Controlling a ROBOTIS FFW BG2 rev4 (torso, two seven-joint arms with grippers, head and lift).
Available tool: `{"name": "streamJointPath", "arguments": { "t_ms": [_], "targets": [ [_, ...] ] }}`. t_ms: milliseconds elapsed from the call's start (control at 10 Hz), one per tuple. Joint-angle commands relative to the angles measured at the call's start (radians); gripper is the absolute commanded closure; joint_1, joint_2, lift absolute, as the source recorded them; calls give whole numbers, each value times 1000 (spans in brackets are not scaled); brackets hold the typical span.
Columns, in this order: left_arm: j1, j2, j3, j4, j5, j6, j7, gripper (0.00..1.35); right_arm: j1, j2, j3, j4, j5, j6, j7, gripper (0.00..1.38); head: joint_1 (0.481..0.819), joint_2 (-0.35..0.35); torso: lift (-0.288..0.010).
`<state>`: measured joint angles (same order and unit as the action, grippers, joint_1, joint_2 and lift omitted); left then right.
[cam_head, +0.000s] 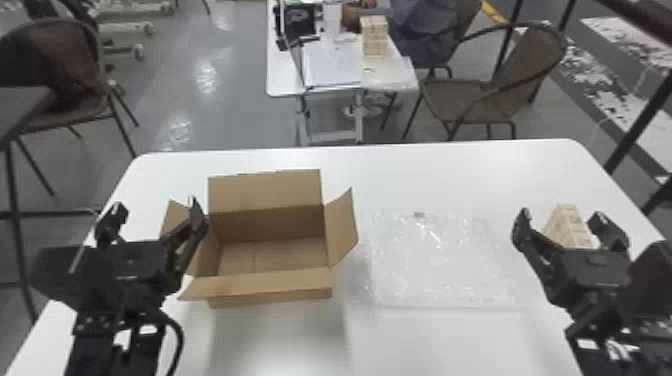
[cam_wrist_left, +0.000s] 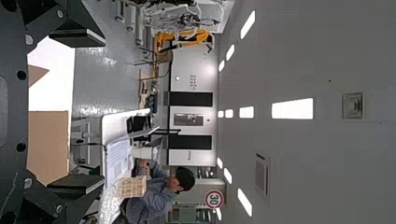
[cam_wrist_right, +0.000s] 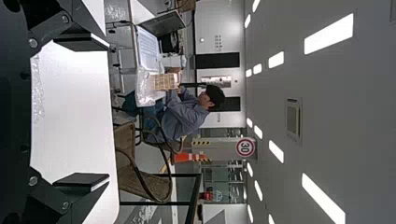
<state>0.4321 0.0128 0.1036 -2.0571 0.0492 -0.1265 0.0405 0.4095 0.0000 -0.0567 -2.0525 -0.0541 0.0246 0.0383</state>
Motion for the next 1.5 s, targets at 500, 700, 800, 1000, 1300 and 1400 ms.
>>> {"name": "streamJointPath", "arguments": {
  "t_ms": [500,700,800,1000,1300,1400],
  "targets": [
    [-21,1,25,-3,6,34,-40,254,0,1,0,0,-3,2,0,286,695,55,-101],
    [-50,3,94,-26,92,174,-119,248,0,1,0,0,-3,2,0,286,695,58,-101],
    [-96,3,188,-63,110,352,-254,248,0,1,0,0,-4,2,0,286,695,63,-101],
    [-217,1,381,-77,118,637,-505,246,-3,1,0,0,-6,2,0,286,695,88,-101],
    [-325,39,498,-69,146,938,-643,245,-9,1,5,6,-6,2,0,286,695,161,-101],
    [-337,81,485,-48,196,998,-645,252,-12,1,8,9,-6,2,2,286,695,172,-101]
  ]
}}
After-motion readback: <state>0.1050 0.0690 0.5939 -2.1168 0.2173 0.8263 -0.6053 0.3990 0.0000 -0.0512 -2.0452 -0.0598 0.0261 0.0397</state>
